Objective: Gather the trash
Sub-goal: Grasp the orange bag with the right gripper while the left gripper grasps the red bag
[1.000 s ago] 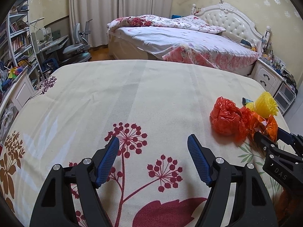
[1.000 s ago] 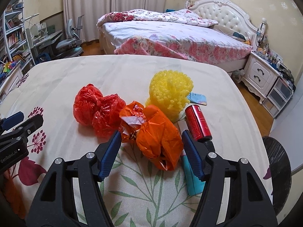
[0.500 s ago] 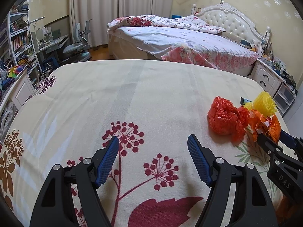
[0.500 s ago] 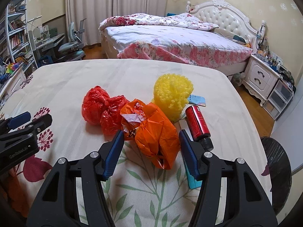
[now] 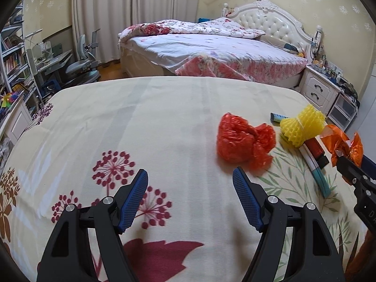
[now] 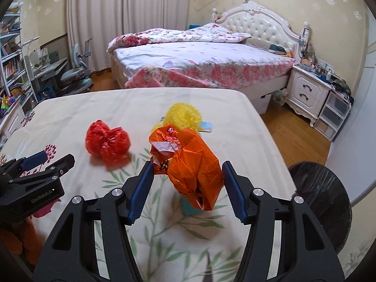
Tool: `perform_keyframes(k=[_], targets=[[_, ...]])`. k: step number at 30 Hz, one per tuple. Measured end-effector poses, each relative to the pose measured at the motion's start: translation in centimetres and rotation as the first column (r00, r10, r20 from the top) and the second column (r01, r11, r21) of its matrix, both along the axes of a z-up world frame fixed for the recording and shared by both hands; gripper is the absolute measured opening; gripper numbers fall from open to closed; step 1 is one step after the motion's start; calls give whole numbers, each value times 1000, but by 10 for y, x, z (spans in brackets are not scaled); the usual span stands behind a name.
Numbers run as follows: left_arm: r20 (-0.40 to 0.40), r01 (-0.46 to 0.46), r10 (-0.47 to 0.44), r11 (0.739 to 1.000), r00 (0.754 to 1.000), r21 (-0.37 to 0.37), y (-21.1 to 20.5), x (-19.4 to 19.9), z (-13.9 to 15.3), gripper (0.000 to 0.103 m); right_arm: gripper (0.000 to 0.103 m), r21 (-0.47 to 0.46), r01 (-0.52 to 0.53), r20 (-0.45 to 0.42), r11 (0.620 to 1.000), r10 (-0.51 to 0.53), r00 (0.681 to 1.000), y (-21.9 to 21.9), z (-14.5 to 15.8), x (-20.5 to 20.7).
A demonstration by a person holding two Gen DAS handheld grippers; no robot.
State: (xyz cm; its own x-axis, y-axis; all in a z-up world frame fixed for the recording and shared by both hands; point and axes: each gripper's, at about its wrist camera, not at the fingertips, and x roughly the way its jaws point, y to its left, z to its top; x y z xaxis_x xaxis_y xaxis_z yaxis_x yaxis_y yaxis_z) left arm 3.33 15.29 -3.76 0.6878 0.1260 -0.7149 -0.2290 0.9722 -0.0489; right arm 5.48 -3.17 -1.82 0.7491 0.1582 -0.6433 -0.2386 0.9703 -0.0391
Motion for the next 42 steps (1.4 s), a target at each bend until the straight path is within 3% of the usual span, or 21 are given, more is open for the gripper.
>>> perform_keyframes(k=[14, 33, 36, 42], targets=[[-12, 57, -57, 998, 998, 23, -36, 28, -2, 74, 58, 17, 109, -19, 994, -109, 994, -51, -13, 28], [-55, 109, -106, 993, 993, 45, -48, 61, -9, 76, 58, 28, 101, -60, 995, -99, 993, -55, -26, 49], [-59, 130, -127, 990, 990, 53, -50, 62, -10, 63, 58, 28, 99, -66, 995, -97, 993, -54, -29, 49], [-49, 157, -154, 986, 987, 54, -52, 60, -9, 54, 58, 31, 99, -68, 995, -97, 993, -55, -29, 49]])
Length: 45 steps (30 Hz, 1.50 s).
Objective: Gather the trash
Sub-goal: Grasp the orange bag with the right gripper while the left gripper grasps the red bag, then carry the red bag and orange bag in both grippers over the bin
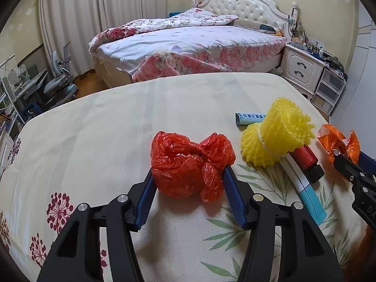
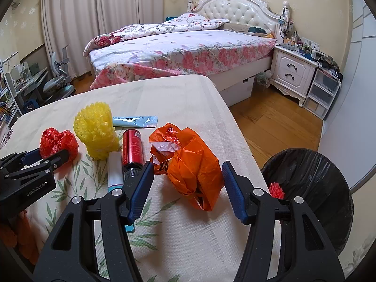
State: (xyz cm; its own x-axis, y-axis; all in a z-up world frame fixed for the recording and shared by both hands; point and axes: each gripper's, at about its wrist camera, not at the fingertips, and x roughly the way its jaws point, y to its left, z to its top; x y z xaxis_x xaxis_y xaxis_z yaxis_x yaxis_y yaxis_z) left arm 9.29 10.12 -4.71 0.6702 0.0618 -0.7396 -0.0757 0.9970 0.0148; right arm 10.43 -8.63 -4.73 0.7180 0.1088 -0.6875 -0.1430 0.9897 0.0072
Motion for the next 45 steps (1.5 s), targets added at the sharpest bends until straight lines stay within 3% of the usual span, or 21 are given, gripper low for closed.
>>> perform_keyframes(k=[12, 26, 37, 45], targets=[[20, -7, 7, 1000, 1000, -21, 4, -15, 6, 53, 58, 0, 0, 4, 1000, 0, 1000, 0, 1, -2], [54, 52, -50, 998, 997, -32, -19, -48, 15, 53, 58, -5, 10, 25, 1000, -10, 1000, -6, 12, -36], [101, 148, -144, 988, 984, -39, -62, -61, 27, 53, 58, -19, 92, 57, 996, -91, 994, -45, 21, -64], [135, 269, -262, 963, 956, -34, -117, -58, 34, 53, 58, -56, 216, 83, 975, -211, 974, -91, 23, -76]])
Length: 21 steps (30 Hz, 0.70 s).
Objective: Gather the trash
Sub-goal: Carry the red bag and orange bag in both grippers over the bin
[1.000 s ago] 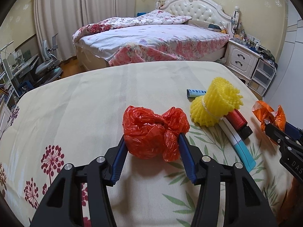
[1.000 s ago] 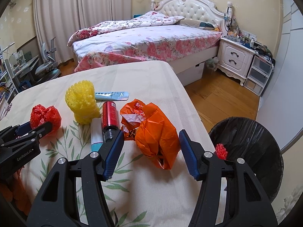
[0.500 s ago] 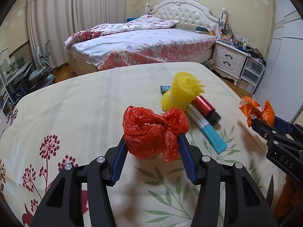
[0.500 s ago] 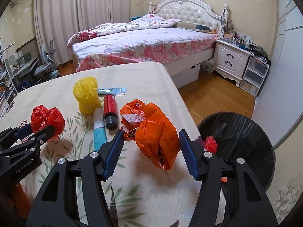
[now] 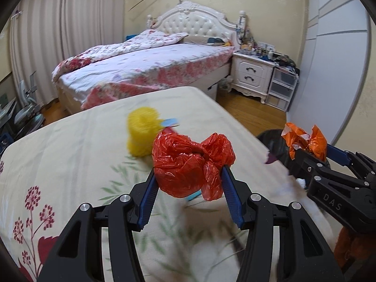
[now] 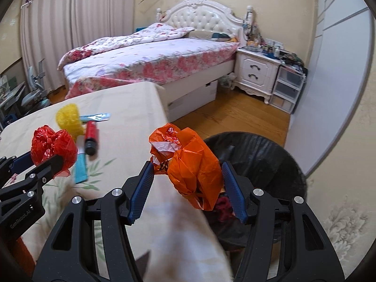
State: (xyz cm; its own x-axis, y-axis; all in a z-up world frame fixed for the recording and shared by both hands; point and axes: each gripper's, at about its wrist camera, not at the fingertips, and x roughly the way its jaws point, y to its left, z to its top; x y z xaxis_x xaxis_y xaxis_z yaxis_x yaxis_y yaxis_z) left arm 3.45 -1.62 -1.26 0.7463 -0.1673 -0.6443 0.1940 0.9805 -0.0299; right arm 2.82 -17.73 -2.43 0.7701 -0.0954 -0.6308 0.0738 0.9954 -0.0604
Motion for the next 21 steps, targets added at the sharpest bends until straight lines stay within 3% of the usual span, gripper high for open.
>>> perform_keyframes(k=[21], targets=[[47, 196, -199, 979, 979, 46, -107, 27, 0, 53, 58, 31, 199, 10, 979, -200, 980, -89, -12, 0]])
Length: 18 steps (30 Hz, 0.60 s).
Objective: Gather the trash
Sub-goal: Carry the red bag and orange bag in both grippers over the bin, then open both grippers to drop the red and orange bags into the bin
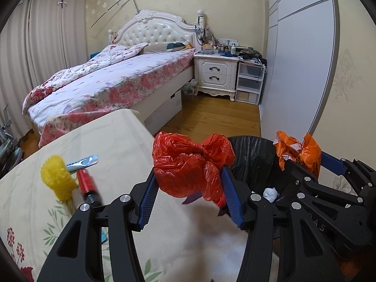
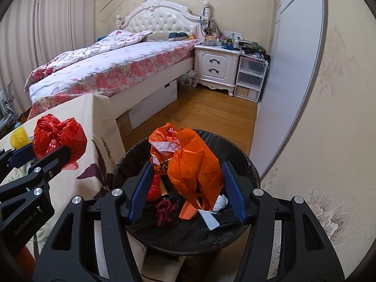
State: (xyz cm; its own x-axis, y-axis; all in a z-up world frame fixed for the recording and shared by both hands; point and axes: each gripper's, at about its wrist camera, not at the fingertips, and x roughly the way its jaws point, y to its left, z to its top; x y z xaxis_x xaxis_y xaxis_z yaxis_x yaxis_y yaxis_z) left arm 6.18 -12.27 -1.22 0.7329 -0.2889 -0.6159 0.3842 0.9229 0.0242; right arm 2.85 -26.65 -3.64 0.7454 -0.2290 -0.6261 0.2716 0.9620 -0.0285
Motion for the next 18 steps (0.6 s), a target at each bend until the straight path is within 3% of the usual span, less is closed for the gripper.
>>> perform_keyframes(k=[18], targets=[[-22, 31, -31, 998, 999, 45, -39, 27, -16, 53, 59, 34, 70, -3, 997, -70, 998, -26, -17, 14]])
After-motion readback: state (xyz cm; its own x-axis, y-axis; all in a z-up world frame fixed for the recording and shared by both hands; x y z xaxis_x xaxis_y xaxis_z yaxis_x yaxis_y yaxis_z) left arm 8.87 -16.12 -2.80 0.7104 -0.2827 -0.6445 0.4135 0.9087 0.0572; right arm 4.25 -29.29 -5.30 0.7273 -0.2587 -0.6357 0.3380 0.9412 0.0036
